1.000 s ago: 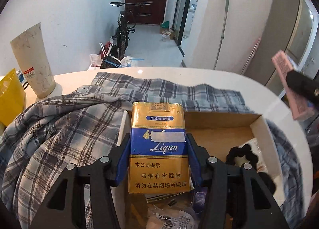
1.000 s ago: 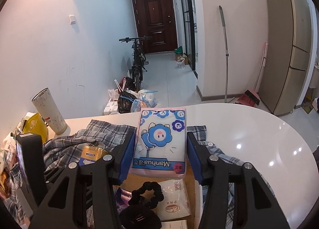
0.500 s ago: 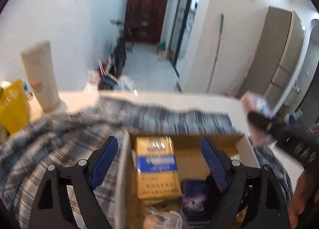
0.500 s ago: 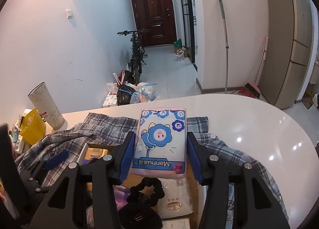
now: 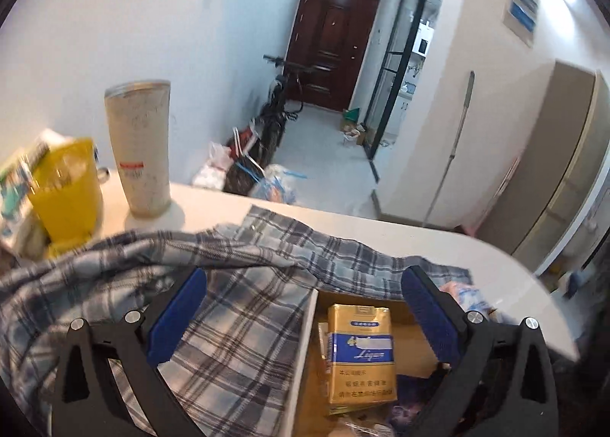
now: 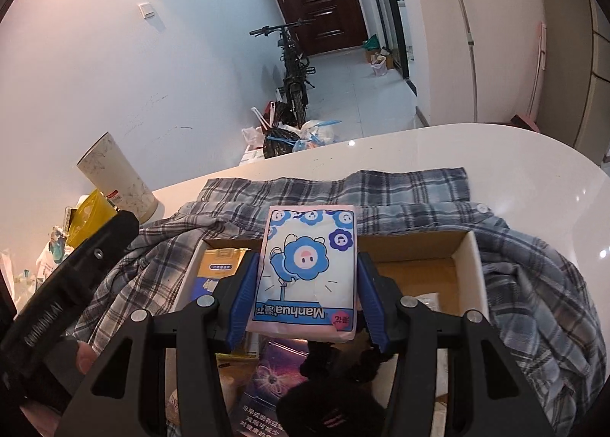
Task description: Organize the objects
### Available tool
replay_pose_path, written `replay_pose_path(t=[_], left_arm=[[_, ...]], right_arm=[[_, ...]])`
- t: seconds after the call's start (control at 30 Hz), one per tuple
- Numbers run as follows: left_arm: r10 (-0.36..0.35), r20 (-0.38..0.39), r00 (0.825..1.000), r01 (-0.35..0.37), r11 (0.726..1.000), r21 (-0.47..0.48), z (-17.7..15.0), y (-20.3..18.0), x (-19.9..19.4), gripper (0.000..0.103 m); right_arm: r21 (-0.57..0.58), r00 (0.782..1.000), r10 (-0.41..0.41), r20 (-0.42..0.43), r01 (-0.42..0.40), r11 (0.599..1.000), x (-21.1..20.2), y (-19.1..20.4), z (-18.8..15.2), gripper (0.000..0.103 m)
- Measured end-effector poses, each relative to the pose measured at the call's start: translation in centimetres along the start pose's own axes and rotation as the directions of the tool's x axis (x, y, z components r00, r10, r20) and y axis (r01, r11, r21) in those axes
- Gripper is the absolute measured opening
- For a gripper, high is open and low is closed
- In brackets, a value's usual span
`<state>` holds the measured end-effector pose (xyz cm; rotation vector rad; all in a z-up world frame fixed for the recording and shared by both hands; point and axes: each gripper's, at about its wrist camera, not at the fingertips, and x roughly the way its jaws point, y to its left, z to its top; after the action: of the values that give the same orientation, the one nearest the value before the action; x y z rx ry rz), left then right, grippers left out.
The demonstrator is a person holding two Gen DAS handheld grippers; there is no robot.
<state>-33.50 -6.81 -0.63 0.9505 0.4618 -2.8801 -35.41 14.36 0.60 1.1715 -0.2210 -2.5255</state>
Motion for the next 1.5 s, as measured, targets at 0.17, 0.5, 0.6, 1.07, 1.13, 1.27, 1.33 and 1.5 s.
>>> replay_pose_path(t=[0.17,0.5,0.6,1.07,1.13,1.27,1.33,1.5], left_arm=[[-0.001,-0.003,1.0,0.001,1.0,-0.006,-0.2,0.2,-0.1,0.103],[-0.008,-0.013,1.0,0.009,0.997,0.072,-0.9,-1.7,0.0,0.103],[-0.007,-0.013,1.0,0.008,0.996,0.088,-1.1,-2.1,0.0,0.103],[-0.044,0.085,0.995,0.029,0.985,0.172,0.1,-4.5,-4.1,0.103],[-0.051,0.121,0.991,0.024,0.977,0.214,0.2,-5.5,-5.5,0.103],[-0.066,0.19,0.98,0.017,0.969,0.248,0.4,-6.6,-8.6,0.103],[-0.094,0.214,0.972,0.037,0.966,0.257,0.6,-7.2,-10.4,0.103],[-0.121,0.269,0.956,0.042,0.958,0.283,0.7,-8.4,-14.2,0.103]], right_arm=[[-0.032,0.998,0.026,-0.058,-0.028,0.999,1.4,1.2,-0.7,0.05],[-0.04,0.992,0.001,-0.129,-0.006,0.999,3.2,1.0,-1.8,0.051],[-0.053,0.992,-0.018,-0.123,0.012,0.999,2.9,0.9,-1.7,0.057],[-0.045,0.993,-0.098,0.061,0.101,0.994,-3.5,-0.3,0.9,0.066],[-0.058,0.988,-0.122,0.096,0.128,0.99,-5.0,-0.3,1.3,0.066],[-0.082,0.973,-0.151,0.176,0.167,0.982,-8.7,-0.4,1.7,0.072],[-0.097,0.962,-0.164,0.216,0.189,0.977,-10.6,-0.4,1.8,0.074],[-0.131,0.941,-0.163,0.296,0.209,0.969,-14.4,0.3,1.5,0.08]])
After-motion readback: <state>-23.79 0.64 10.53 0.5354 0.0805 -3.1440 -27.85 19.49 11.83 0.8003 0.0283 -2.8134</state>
